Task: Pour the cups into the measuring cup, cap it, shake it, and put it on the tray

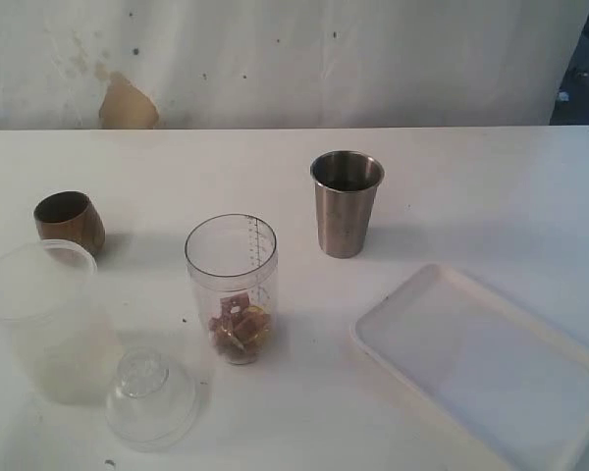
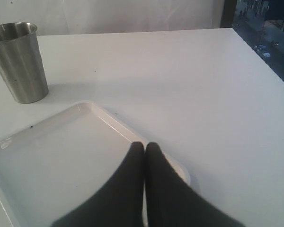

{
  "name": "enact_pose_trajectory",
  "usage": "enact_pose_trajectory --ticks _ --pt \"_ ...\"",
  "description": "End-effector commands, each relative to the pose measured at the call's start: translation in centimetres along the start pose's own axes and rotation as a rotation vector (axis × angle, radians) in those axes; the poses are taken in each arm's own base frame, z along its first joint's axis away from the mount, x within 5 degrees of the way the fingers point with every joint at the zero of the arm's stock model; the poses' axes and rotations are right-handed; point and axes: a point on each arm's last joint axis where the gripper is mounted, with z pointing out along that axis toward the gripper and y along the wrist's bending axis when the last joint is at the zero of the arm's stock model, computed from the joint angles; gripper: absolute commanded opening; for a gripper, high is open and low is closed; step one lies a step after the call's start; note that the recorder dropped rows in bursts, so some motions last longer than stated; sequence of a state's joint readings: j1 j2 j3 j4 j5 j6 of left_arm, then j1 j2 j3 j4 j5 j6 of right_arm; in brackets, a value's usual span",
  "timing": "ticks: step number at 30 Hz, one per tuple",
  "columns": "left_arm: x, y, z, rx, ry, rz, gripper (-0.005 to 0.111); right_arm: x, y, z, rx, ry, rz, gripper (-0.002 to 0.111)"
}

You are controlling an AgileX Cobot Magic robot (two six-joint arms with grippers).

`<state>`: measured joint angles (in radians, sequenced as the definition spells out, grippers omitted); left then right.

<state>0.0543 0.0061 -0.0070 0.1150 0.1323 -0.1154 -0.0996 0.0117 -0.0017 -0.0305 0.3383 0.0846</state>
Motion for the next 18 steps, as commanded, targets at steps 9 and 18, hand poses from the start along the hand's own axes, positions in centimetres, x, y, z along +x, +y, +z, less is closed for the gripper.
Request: enact_pose_trajectory --ticks 9,18 --pt "0.84 0.03 -0.04 -0.004 0.071 0.037 0.001 0.02 -0.01 0.01 0.001 -0.003 -0.005 0.000" --pt "0.85 0.03 -0.04 -0.004 0.072 0.037 0.001 0.02 -0.01 0.01 0.001 -0.003 -0.005 0.000"
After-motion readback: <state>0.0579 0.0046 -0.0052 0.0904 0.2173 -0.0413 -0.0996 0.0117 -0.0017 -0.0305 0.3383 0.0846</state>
